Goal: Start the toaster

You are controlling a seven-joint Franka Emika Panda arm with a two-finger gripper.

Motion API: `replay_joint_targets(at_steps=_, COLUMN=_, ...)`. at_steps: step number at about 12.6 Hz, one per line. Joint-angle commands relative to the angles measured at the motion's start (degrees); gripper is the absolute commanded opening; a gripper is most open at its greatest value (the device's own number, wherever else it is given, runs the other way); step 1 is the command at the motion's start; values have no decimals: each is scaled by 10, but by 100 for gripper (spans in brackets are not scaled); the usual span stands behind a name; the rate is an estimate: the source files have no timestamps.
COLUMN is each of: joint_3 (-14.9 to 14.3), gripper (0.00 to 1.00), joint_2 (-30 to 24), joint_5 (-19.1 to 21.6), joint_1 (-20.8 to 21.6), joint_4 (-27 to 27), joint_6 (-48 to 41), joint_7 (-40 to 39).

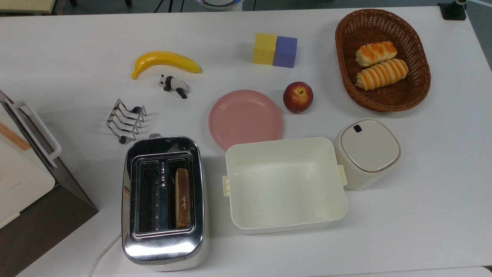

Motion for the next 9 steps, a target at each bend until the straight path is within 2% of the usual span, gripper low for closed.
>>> replay_joint_targets(at_steps=1, joint_3=-14, gripper=91, joint_2=-7, joint_5=9, joint_1=12, joint_4=-20, joint_6=18, joint_7=-12)
replay_joint_targets(at_steps=2, joint_3=-14, gripper=35, joint_2=-7, joint_5=11, joint_1=11, joint_4=-26, joint_6=34, joint_7=-11)
replay_joint_targets(at_steps=3, joint_3=-14, gripper=4, joint_2=-7, joint_5=12, joint_1=12, joint_4=-39, joint_6=49, joint_7=-11)
replay_joint_targets(at_steps=4, joint_3=-14, gripper=0, joint_2=-7, joint_5=11, joint_1=12, joint_4=-50, joint_6=67, joint_7=-12)
replay_joint_targets(at_steps=8, joint_3=-14, gripper=0, joint_2=6, joint_5=11, joint_1=13, joint_4=-69, joint_6=119, joint_7=-12)
replay_joint_targets(at_steps=9, joint_3=-15, gripper=0, joint_2=24, joint_5=11, joint_1=12, joint_4=-67, joint_6=126, joint_7=-11)
